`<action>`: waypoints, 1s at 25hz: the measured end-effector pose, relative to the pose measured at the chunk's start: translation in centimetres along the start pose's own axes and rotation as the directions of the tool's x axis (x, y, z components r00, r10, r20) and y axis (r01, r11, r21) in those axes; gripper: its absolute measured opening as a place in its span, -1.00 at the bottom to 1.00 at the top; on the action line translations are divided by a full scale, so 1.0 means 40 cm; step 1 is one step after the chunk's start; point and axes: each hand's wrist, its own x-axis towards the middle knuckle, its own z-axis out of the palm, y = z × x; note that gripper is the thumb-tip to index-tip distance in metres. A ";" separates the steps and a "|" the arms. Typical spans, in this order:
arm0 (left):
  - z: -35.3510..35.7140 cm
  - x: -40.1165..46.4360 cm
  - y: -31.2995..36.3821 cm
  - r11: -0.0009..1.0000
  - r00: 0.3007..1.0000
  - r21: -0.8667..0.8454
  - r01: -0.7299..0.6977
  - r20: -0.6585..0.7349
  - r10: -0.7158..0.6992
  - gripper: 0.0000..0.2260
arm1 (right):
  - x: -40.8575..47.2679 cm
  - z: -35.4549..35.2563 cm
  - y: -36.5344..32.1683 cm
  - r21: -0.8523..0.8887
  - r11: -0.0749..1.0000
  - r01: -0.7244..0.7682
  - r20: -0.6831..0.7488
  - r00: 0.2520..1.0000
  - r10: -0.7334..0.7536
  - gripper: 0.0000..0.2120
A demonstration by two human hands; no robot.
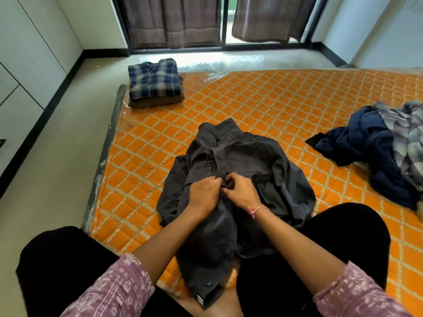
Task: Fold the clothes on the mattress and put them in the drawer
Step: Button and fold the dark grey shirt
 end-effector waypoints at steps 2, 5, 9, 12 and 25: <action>0.009 -0.006 0.013 0.991 0.981 0.034 0.127 0.144 -0.131 -0.90 | -0.018 0.027 -0.004 -0.184 0.983 0.021 -0.029 0.999 -0.027 -0.78; 0.007 0.002 0.021 0.976 0.958 0.078 0.205 0.188 -0.216 -0.89 | -0.009 0.019 0.006 -0.062 0.992 -0.113 -0.084 0.991 0.108 -0.85; 0.009 0.021 0.025 0.968 0.931 0.057 0.245 0.264 -0.251 -0.88 | 0.000 -0.014 0.020 0.031 0.983 -0.183 0.098 0.979 0.179 -0.91; 0.010 0.030 0.040 0.970 0.924 0.087 0.229 0.292 -0.245 -0.84 | 0.002 -0.009 0.025 0.060 0.984 -0.166 0.175 0.972 0.154 -0.75; 0.002 0.024 0.018 0.922 0.963 -0.313 0.225 0.216 -0.162 -0.94 | -0.030 0.023 0.010 0.064 0.998 -0.021 -0.022 1.000 0.023 -0.85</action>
